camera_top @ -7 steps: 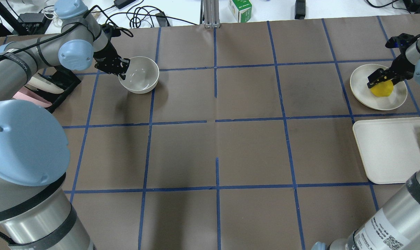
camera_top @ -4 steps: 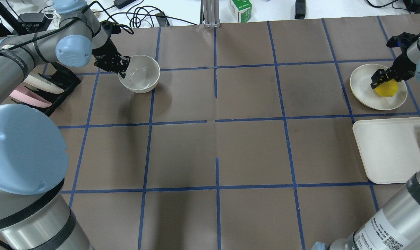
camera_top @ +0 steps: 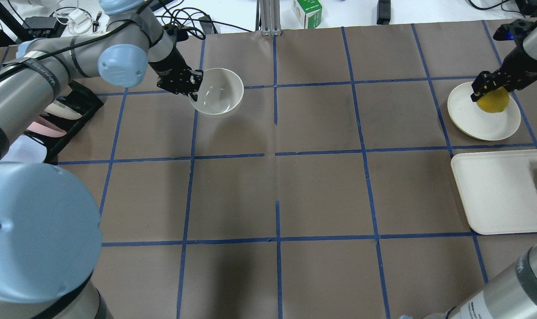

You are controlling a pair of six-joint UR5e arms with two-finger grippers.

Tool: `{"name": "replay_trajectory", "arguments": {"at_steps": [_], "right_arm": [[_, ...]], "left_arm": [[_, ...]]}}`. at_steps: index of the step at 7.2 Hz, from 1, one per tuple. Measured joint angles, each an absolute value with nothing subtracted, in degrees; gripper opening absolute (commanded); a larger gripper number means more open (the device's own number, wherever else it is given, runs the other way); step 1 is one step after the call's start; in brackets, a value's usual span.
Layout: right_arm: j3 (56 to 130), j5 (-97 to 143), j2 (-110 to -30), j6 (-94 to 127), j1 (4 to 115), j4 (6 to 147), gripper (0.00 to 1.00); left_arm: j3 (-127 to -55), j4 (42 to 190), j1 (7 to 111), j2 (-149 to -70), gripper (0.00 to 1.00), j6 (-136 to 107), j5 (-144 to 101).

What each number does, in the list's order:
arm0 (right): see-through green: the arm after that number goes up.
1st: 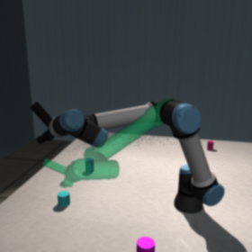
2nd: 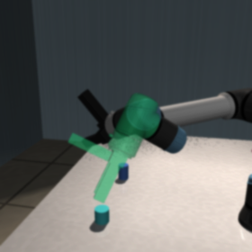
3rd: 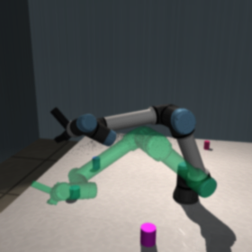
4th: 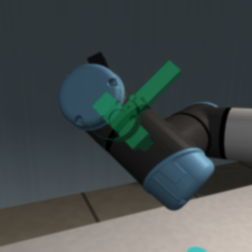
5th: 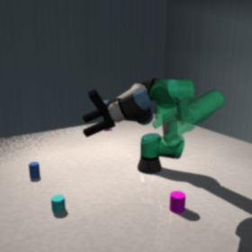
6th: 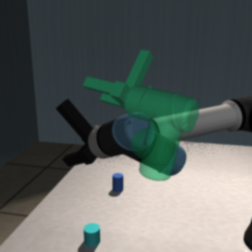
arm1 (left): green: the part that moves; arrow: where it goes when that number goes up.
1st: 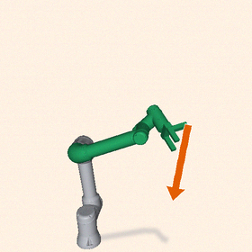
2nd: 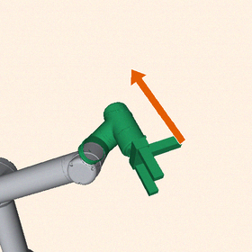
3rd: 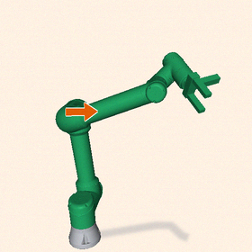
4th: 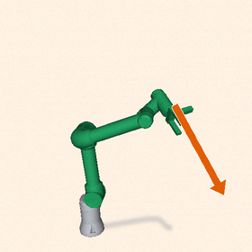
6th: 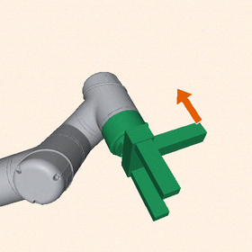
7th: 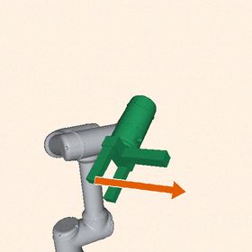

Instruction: Place bowl and put lemon in it

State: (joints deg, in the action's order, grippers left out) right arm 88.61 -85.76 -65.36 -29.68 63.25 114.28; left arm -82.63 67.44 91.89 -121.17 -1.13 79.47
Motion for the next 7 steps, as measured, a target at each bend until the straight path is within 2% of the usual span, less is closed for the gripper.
{"name": "replay_trajectory", "arguments": {"at_steps": [3, 5, 6, 7], "right_arm": [[88.6, -88.0, -70.3, -18.1, 70.9, 108.6, 0.0], [88.6, -89.4, -71.4, -11.6, 75.4, 107.0, 0.0], [88.6, -89.5, -71.8, -7.3, 77.6, 106.2, 0.0], [88.6, -89.6, -72.1, -3.0, 80.2, 105.7, 0.0]], "left_arm": [[-91.4, 65.1, 99.5, -116.1, 0.0, -9.8, 79.1], [-95.9, 57.2, 100.5, -116.8, 0.0, -10.8, 79.3], [-96.6, 55.4, 100.7, -117.1, 0.36, -11.8, 79.2], [-96.9, 54.5, 100.8, -117.5, 0.99, -12.6, 79.1]]}}
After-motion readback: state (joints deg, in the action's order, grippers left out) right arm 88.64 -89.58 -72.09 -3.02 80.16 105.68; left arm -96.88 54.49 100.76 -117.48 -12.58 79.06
